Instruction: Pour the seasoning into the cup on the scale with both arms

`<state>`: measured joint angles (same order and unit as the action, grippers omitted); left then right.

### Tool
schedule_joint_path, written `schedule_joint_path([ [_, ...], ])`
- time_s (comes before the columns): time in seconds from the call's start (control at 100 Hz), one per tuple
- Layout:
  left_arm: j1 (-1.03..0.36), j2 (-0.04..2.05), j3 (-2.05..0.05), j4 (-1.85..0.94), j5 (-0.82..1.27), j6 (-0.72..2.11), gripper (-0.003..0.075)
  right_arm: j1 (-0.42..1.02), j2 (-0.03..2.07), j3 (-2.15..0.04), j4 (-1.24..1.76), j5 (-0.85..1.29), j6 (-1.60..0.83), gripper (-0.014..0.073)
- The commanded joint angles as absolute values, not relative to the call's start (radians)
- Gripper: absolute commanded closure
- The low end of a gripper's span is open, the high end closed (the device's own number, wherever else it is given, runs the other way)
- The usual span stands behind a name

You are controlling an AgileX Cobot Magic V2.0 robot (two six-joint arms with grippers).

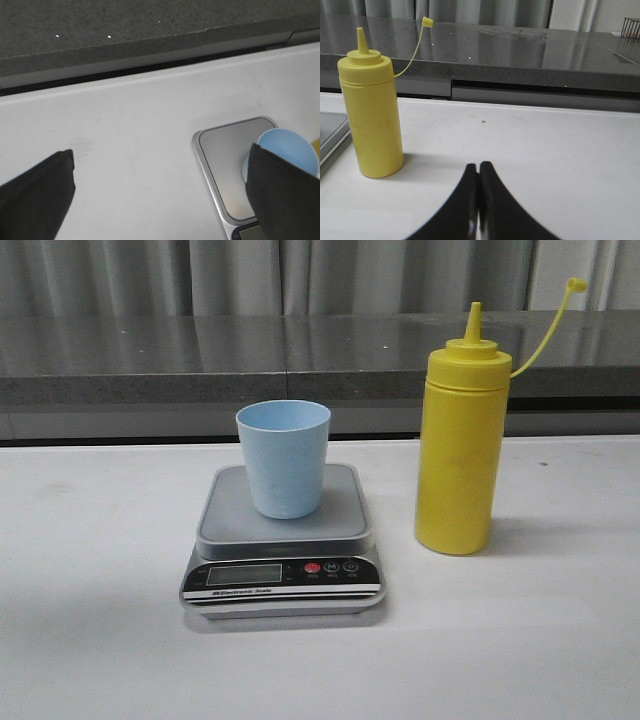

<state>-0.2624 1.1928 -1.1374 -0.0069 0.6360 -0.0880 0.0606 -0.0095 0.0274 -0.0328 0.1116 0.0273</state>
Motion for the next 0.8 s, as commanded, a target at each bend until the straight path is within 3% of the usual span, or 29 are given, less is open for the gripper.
schedule_joint_path([
  [0.0,-0.25,1.07,-1.052,-0.009,0.491,-0.101,0.0061,0.055,-0.03,0.006,-0.033,0.028,0.022,0.066],
  [0.3,-0.239,0.684,-0.699,-0.009,0.389,-0.101,0.0061,0.055,-0.03,0.006,-0.033,0.028,0.022,0.066],
  [0.62,-0.239,0.311,-0.52,-0.009,0.389,-0.101,0.0066,0.055,-0.03,0.006,-0.033,0.028,0.022,0.066],
  [0.71,-0.239,0.245,-0.506,0.0,0.389,-0.101,0.0119,0.055,-0.03,0.006,-0.033,0.028,0.022,0.066],
  [0.79,-0.239,0.211,-0.499,0.015,0.391,-0.101,0.0216,0.055,-0.03,0.006,-0.033,0.028,0.022,0.066],
])
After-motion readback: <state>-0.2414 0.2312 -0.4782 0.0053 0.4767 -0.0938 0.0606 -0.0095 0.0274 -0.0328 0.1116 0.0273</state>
